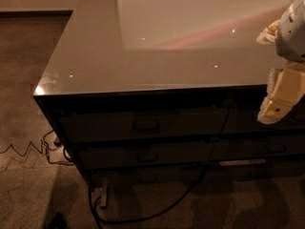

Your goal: Open top drawer

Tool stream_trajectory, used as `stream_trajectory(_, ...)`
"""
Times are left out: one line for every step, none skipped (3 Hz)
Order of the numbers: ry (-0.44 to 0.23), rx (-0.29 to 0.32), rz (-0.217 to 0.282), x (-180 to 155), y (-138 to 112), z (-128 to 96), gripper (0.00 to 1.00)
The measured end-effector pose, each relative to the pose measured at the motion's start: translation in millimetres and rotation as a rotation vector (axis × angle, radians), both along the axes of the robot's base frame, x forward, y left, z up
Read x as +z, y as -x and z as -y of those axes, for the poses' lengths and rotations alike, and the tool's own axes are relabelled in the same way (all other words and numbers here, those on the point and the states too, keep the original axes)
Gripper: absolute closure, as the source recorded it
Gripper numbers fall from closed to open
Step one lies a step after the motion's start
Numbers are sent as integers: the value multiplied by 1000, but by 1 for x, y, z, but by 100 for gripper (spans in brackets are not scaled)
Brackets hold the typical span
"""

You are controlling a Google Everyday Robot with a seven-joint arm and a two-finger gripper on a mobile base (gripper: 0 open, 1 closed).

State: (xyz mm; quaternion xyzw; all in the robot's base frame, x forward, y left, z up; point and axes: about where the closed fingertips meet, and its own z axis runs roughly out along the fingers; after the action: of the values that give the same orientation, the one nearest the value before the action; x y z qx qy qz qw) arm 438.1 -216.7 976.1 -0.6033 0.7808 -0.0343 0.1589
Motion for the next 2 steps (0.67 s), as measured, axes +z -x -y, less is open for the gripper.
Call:
stream_trajectory(0,0,1,0,0,0,0)
stream_trajectory(5,-10,6,-12,-5,2,0)
